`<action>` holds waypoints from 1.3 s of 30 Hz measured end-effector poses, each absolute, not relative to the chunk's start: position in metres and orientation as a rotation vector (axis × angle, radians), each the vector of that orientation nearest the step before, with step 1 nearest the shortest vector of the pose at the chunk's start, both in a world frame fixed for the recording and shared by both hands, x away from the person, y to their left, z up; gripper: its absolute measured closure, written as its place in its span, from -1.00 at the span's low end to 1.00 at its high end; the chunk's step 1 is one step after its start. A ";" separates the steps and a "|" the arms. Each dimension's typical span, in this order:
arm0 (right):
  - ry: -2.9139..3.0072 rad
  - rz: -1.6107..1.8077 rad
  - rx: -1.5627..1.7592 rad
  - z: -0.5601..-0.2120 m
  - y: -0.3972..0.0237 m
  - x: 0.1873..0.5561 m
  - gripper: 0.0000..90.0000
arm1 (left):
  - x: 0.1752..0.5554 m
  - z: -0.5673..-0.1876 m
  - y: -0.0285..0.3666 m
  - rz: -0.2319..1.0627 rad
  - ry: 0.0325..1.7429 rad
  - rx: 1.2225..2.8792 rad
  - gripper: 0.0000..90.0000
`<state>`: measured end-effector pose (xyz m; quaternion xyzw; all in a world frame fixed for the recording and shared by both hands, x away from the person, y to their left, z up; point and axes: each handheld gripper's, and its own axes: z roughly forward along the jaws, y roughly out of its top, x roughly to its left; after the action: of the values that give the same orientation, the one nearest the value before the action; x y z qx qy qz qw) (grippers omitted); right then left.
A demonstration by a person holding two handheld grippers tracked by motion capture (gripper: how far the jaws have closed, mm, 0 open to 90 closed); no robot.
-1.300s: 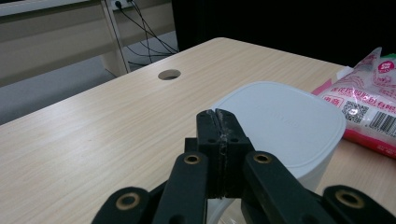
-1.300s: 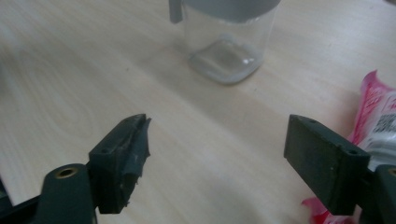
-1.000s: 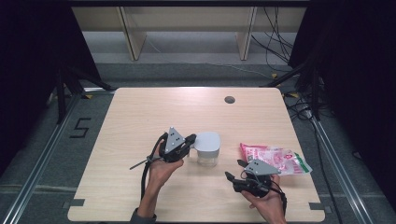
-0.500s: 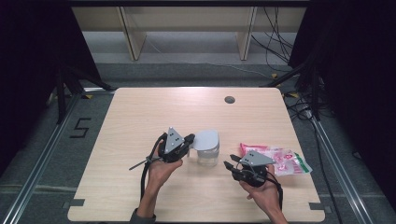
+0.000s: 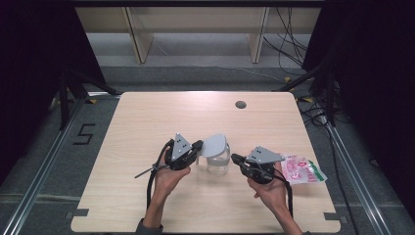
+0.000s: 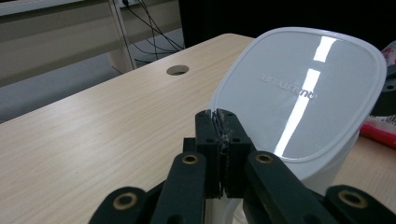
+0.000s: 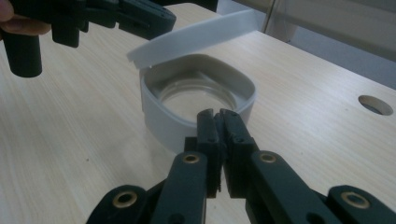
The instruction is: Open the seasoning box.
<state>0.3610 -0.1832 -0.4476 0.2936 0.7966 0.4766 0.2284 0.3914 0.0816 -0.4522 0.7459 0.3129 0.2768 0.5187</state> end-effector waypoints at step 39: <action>2.181 1.383 0.686 -0.422 -0.136 0.371 1.00 | 0.347 -0.474 0.110 0.553 0.790 1.745 0.04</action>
<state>0.3712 -0.1361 -0.4218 0.2498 0.7939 0.5033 0.2324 0.3474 0.1100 -0.4737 0.7350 0.3328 0.2330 0.5428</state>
